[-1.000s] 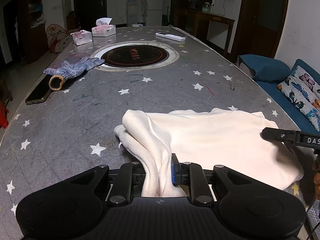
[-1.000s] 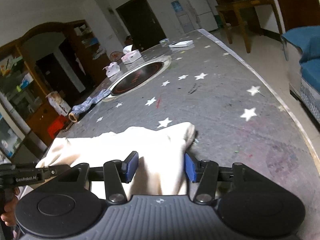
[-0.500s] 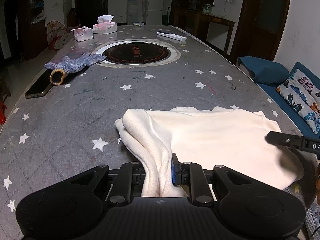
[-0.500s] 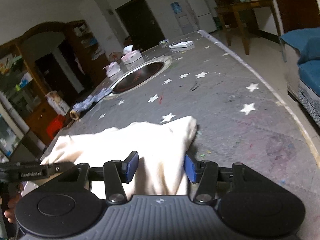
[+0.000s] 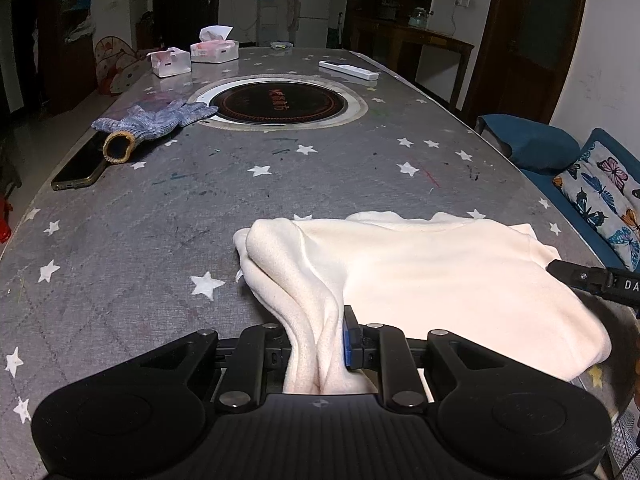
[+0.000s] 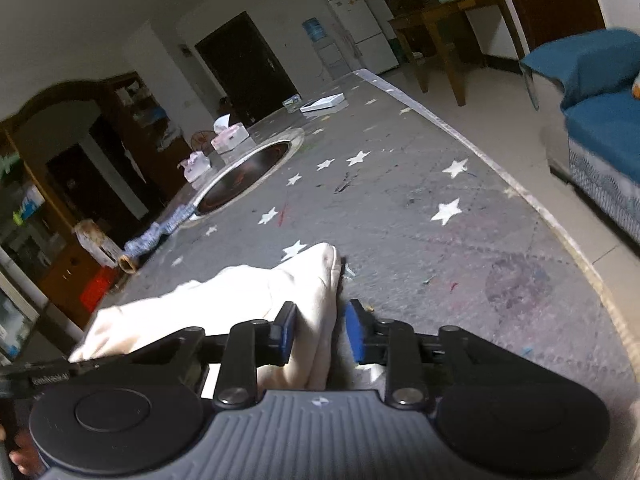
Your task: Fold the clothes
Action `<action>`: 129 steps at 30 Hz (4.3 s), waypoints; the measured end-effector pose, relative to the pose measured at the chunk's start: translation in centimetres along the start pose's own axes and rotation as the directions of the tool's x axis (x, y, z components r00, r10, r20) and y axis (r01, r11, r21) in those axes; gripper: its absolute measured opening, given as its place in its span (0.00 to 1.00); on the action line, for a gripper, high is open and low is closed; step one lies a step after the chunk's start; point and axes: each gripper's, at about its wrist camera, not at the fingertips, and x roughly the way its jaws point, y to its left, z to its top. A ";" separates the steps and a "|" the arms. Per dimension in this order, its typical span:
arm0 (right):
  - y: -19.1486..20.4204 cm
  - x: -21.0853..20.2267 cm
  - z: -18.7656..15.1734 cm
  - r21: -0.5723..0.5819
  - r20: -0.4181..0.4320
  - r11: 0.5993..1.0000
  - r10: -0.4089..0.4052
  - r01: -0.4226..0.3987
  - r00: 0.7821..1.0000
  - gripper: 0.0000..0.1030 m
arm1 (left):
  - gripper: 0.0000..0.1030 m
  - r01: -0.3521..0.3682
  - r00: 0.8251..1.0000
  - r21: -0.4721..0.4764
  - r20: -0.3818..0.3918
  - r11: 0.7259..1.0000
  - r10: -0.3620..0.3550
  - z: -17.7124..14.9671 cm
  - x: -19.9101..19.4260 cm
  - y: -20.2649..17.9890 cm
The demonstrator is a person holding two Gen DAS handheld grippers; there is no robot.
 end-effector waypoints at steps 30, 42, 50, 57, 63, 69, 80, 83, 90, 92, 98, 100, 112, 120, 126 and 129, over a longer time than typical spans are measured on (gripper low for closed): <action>1.2 1.7 0.3 -0.009 -0.030 0.998 0.067 -0.067 0.997 0.24 | 0.22 -0.035 0.999 0.027 0.000 0.999 0.035 0.2 0.2 -0.5; 2.3 1.0 0.2 -0.051 -0.003 0.998 0.036 -0.036 0.999 0.11 | 0.22 -0.055 0.998 0.048 0.011 0.997 0.055 0.0 -0.1 -0.9; 3.0 -0.4 0.7 -0.083 0.040 0.996 0.039 -0.036 0.998 0.09 | 0.21 -0.068 0.998 0.070 0.020 0.995 0.067 0.0 -0.4 -1.4; 3.7 -1.4 1.0 -0.116 0.066 0.992 0.049 -0.041 0.997 0.09 | 0.20 -0.066 0.997 0.084 0.034 0.994 0.063 0.1 -0.9 -1.9; 4.1 -2.3 1.3 -0.142 0.093 0.989 0.051 -0.038 0.994 0.09 | 0.20 -0.051 0.998 0.097 0.042 0.994 0.047 0.3 -1.4 -2.5; 3.7 -2.2 1.3 -0.151 0.084 0.988 0.003 0.010 0.996 0.09 | 0.20 -0.047 0.998 0.111 0.034 0.993 0.044 0.2 -0.9 -3.1; 1.3 -0.7 0.6 -0.045 0.018 0.999 0.010 -0.009 1.000 0.14 | 0.20 -0.056 0.998 0.112 0.017 0.992 0.054 0.1 -0.2 -3.0; 0.4 -0.6 0.3 -0.005 0.013 1.000 0.021 -0.021 1.000 0.18 | 0.20 -0.055 0.998 0.112 0.014 0.992 0.054 0.1 -0.1 -2.9; -1.0 -0.7 -0.4 0.054 0.018 0.995 0.078 -0.079 0.997 0.42 | 0.20 -0.053 0.999 0.111 0.010 0.992 0.052 0.1 0.1 -2.8; -1.1 -0.7 -0.6 0.055 0.015 0.993 0.103 -0.104 0.995 0.45 | 0.20 -0.054 0.999 0.111 0.008 0.992 0.053 0.2 0.2 -2.8; 0.1 -0.2 -0.7 -0.009 -0.004 0.993 0.120 -0.120 0.993 0.45 | 0.20 -0.057 0.998 0.118 0.007 0.991 0.057 0.2 0.3 -2.9; 0.9 0.1 -0.7 -0.048 -0.013 0.993 0.109 -0.109 0.994 0.39 | 0.20 -0.060 0.998 0.119 0.006 0.991 0.059 0.3 0.4 -2.9; 2.9 -1.2 -0.4 -0.149 0.031 0.987 0.062 -0.057 0.998 0.16 | 0.19 -0.066 0.998 0.128 0.015 0.990 0.064 0.6 0.0 -3.1; 4.1 -2.8 0.8 -0.209 0.072 0.977 0.046 -0.030 0.996 0.15 | 0.19 -0.044 0.998 0.145 0.043 0.988 0.038 1.5 -0.6 -3.8; 4.2 -3.8 2.0 -0.244 0.099 0.970 0.025 0.000 0.995 0.15 | 0.19 -0.023 0.998 0.170 0.059 0.985 0.013 2.8 -0.7 -5.1; 4.2 -4.3 2.8 -0.264 0.117 0.964 0.017 0.015 0.993 0.15 | 0.19 -0.016 0.998 0.182 0.070 0.983 0.003 3.6 -0.7 -5.8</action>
